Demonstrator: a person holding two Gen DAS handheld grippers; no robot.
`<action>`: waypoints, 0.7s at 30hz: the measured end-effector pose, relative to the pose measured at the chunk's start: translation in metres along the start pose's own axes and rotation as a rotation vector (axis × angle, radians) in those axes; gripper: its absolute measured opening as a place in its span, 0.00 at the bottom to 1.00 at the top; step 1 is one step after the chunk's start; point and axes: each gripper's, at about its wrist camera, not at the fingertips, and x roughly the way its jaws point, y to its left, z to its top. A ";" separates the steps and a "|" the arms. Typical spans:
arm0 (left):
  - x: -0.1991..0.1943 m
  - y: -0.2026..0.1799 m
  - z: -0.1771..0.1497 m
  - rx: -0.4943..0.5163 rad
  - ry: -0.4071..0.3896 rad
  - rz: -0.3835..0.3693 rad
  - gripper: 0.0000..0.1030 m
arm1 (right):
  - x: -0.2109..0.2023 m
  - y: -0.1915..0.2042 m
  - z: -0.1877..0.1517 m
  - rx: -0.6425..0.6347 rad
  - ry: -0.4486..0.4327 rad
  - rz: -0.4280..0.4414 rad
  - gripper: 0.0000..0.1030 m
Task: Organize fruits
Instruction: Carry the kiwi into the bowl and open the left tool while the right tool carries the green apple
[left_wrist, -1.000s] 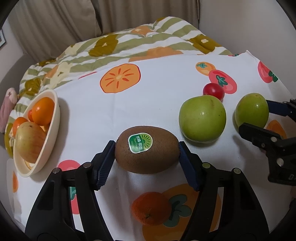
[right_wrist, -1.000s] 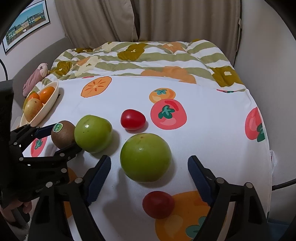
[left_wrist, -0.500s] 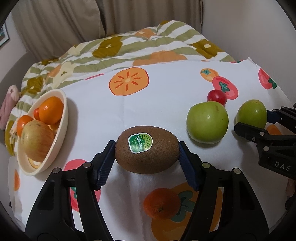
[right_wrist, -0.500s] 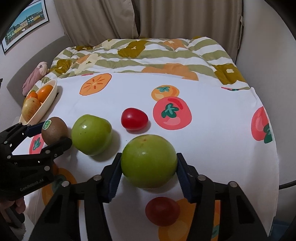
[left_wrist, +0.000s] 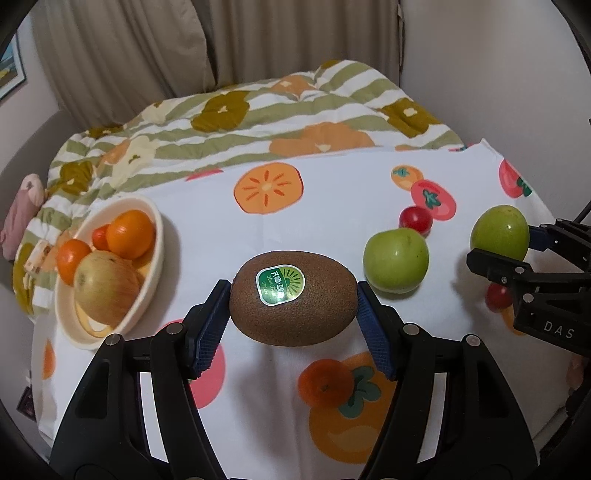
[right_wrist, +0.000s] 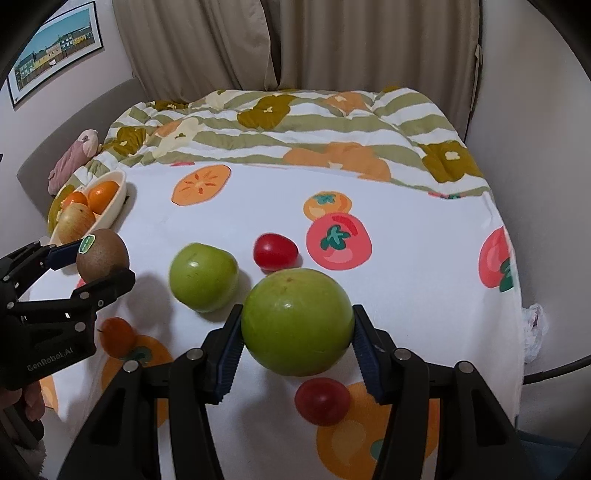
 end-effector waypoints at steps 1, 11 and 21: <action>-0.003 0.001 0.001 -0.003 -0.004 -0.001 0.70 | -0.003 0.001 0.000 -0.002 -0.004 0.000 0.50; -0.045 0.039 0.010 -0.038 -0.064 0.005 0.70 | -0.032 0.030 0.017 -0.030 -0.051 0.006 0.50; -0.070 0.096 0.006 -0.080 -0.089 0.043 0.70 | -0.045 0.088 0.040 -0.060 -0.089 0.061 0.50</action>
